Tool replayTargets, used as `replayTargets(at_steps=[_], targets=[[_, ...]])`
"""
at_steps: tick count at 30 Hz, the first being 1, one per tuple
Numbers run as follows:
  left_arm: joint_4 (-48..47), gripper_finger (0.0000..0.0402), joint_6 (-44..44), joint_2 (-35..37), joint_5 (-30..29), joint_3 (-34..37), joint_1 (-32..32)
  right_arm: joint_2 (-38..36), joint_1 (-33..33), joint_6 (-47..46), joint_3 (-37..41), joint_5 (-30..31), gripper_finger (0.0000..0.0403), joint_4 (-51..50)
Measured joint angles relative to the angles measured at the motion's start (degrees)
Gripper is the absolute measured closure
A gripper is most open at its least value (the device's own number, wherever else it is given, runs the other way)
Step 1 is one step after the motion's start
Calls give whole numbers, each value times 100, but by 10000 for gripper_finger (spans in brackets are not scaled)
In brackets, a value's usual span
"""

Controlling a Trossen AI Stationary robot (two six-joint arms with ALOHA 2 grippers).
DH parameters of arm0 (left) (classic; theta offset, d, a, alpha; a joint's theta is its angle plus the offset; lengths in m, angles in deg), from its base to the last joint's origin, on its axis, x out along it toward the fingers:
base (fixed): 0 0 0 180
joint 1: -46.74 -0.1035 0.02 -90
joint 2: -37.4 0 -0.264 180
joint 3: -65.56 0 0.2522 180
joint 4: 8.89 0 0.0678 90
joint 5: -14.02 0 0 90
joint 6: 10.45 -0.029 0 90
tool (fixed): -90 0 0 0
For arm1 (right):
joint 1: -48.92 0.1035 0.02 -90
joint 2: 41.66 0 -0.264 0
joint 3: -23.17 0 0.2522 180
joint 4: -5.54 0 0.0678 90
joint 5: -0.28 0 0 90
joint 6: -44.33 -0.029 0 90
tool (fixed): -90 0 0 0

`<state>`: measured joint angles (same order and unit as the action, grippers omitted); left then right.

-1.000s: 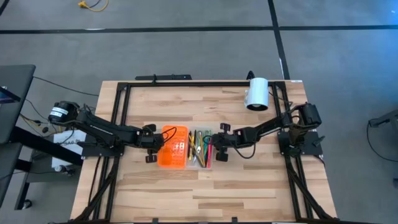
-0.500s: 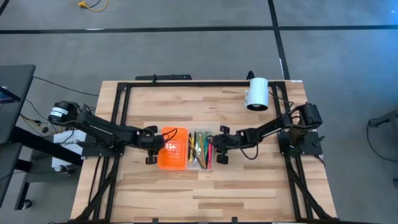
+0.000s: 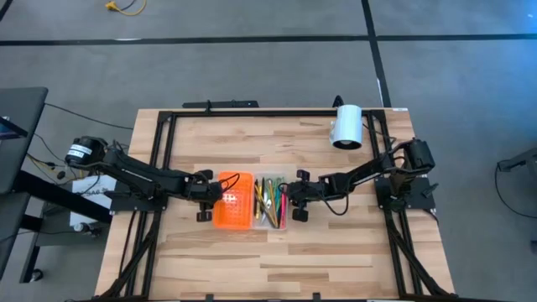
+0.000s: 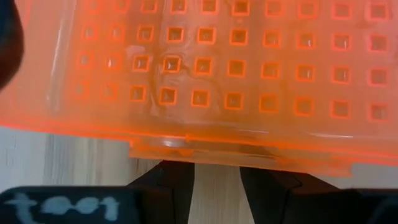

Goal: Pick & place school supplies into a supply box
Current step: Close the supply box

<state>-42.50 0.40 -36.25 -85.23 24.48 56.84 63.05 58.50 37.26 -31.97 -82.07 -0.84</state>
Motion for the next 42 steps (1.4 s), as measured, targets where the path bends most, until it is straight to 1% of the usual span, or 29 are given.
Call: replayTargets(at_steps=[8, 16, 23, 34, 42], targets=[[-145, 285, -264, 0, 38, -265, 2, 0, 2, 0, 0, 0, 333, -1], [-416, 285, -271, 0, 17, -461, 2, 0, 2, -2, 2, 4, 333, -2], [-477, 285, -255, 79, 6, -481, 9, 0, 2, -2, 2, 5, 333, 0], [-581, 285, -173, 499, 4, -490, 11, 0, 2, -4, 5, 5, 333, 19], [-620, 285, -108, 501, 33, -492, 11, 0, 2, -4, 11, 5, 333, 31]])
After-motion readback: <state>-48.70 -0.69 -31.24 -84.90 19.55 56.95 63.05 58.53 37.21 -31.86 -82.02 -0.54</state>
